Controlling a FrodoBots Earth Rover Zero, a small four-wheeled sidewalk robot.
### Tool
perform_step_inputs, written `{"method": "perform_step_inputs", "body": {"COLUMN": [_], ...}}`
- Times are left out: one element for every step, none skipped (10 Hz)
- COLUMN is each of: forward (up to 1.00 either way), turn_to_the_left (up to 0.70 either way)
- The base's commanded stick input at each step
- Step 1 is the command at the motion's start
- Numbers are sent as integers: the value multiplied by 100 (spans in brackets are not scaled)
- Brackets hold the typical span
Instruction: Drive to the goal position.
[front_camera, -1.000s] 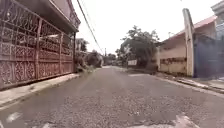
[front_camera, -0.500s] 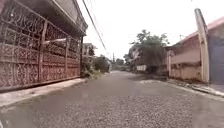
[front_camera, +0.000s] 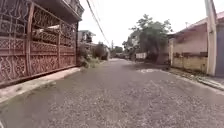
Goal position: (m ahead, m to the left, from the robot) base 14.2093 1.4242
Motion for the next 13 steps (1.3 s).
{"method": "perform_step_inputs", "body": {"forward": [70, 70, 70, 70, 70, 70, 70, 70, 70, 70, 70, 70, 70], "turn_to_the_left": [0, 0, 0, 0, 0, 0, 0, 0, 0, 0, 0, 0, 0]}}
